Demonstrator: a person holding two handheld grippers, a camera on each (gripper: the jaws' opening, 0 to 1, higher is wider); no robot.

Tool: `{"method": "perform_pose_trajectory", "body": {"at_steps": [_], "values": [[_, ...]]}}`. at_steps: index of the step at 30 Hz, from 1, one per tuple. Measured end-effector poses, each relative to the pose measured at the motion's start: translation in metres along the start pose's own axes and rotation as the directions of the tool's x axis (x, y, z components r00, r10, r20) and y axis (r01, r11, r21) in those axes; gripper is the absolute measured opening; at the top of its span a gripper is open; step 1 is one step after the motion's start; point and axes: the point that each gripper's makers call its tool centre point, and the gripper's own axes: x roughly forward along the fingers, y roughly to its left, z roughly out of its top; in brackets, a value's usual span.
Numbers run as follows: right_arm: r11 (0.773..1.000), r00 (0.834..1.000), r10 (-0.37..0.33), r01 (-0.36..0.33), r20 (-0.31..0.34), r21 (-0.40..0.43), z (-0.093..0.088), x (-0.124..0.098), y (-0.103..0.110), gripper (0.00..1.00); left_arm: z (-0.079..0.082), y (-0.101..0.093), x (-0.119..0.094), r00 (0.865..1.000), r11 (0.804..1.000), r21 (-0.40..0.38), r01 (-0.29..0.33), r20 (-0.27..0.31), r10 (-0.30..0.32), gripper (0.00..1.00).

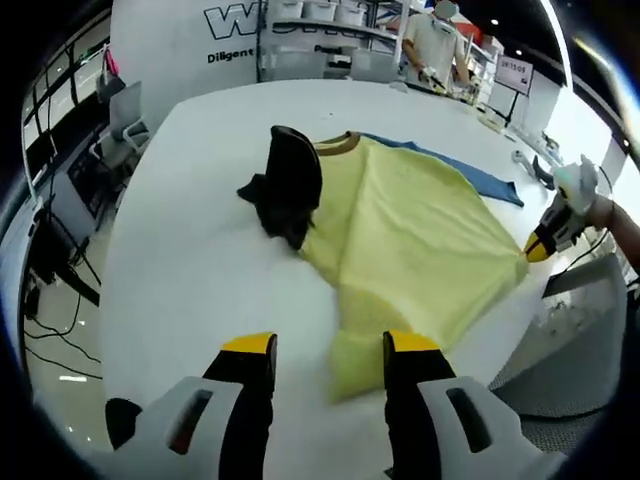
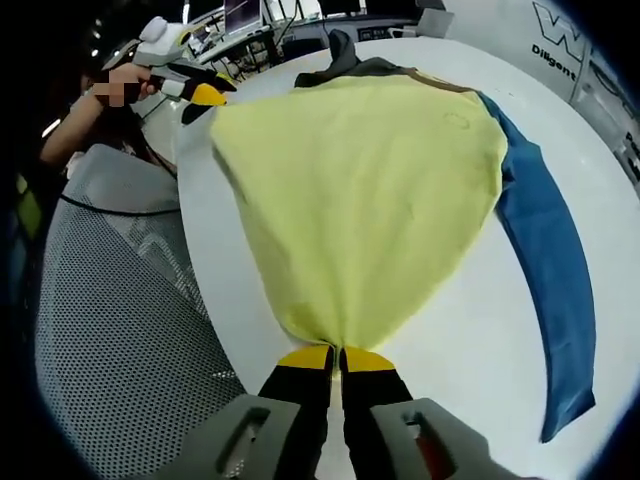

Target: Fold the garment on the visible template until the final outline fits inside the template.

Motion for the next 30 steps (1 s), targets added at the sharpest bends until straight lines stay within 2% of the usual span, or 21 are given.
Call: {"method": "perform_pose_trajectory", "body": {"at_steps": [8, 11, 12, 16, 22, 26, 30], "values": [[1.000, 1.000, -0.002, 0.002, -0.002, -0.002, 0.000, 0.000, 0.000, 0.00, -0.006, -0.008, -0.005, 1.000, 1.000, -0.007, 0.024, -0.007, -0.024, 0.40], [1.000, 1.000, -0.002, 0.002, -0.002, -0.001, 0.000, 0.000, 0.000, 0.00, -0.011, -0.010, -0.003, 0.999, 0.998, -0.040, 0.044, -0.025, -0.045, 0.39], [1.000, 1.000, -0.001, 0.001, -0.002, 0.000, 0.000, 0.000, 0.000, 0.00, -0.010, -0.013, -0.003, 0.998, 0.995, -0.070, 0.065, -0.004, -0.066, 0.39], [1.000, 1.000, 0.000, 0.000, 0.000, 0.002, 0.000, 0.000, 0.000, 0.00, -0.017, -0.011, -0.002, 0.998, 0.997, -0.056, 0.061, -0.026, -0.063, 0.39], [1.000, 1.000, -0.001, 0.001, -0.002, 0.002, 0.000, 0.000, 0.000, 0.00, -0.028, -0.014, 0.003, 0.994, 0.991, -0.094, 0.099, -0.037, -0.102, 0.35], [1.000, 1.000, -0.004, 0.004, -0.005, 0.001, 0.000, 0.000, 0.000, 0.00, -0.032, -0.019, 0.008, 0.991, 0.987, -0.099, 0.124, -0.035, -0.128, 0.26], [1.000, 1.000, -0.008, 0.008, -0.003, 0.002, 0.000, 0.000, 0.000, 0.00, -0.034, -0.025, 0.009, 0.989, 0.985, -0.103, 0.142, -0.028, -0.146, 0.04]]}}
